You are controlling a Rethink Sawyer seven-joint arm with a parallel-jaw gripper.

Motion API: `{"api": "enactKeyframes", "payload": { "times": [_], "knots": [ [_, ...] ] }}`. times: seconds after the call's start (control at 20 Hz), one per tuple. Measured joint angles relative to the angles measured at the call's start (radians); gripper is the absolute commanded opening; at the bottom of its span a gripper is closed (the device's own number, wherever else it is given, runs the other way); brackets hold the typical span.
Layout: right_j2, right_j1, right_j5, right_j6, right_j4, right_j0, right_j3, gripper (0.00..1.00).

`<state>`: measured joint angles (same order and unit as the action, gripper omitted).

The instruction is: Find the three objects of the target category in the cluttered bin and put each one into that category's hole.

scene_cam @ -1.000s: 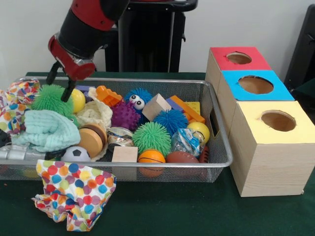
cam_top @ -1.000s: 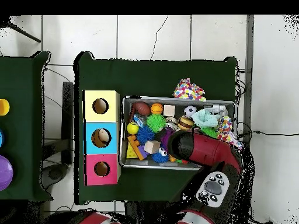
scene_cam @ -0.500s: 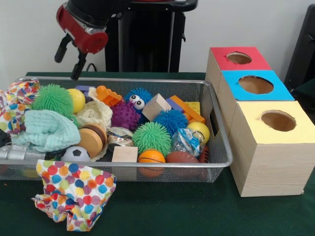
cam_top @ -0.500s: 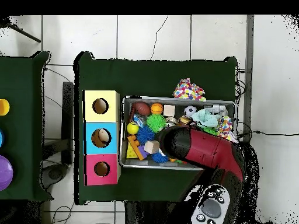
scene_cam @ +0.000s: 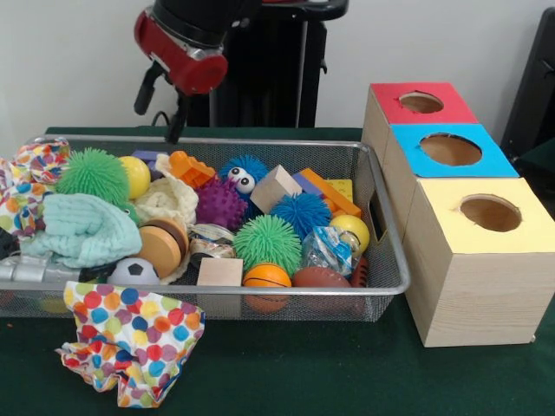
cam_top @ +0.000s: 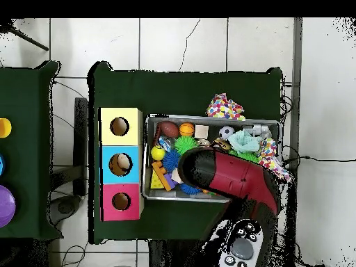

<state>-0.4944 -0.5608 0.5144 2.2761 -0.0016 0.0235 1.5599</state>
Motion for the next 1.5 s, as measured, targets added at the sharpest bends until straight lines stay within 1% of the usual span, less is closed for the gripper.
{"api": "enactKeyframes", "payload": {
  "times": [0.35, 0.6, 0.95, 1.15, 1.3, 1.5],
  "knots": [
    [0.044, 0.009, 0.0, 0.0, 0.084, -0.018, 0.083, 1.0],
    [0.052, 0.026, 0.0, 0.0, 0.118, -0.034, 0.111, 1.0],
    [0.057, 0.075, 0.0, 0.0, 0.185, -0.079, 0.158, 1.0],
    [0.072, 0.098, -0.002, 0.0, 0.213, -0.078, 0.166, 1.0],
    [0.103, 0.115, -0.003, 0.0, 0.255, -0.062, 0.181, 1.0],
    [0.097, 0.134, -0.003, 0.0, 0.285, -0.059, 0.185, 1.0]
  ]
}}
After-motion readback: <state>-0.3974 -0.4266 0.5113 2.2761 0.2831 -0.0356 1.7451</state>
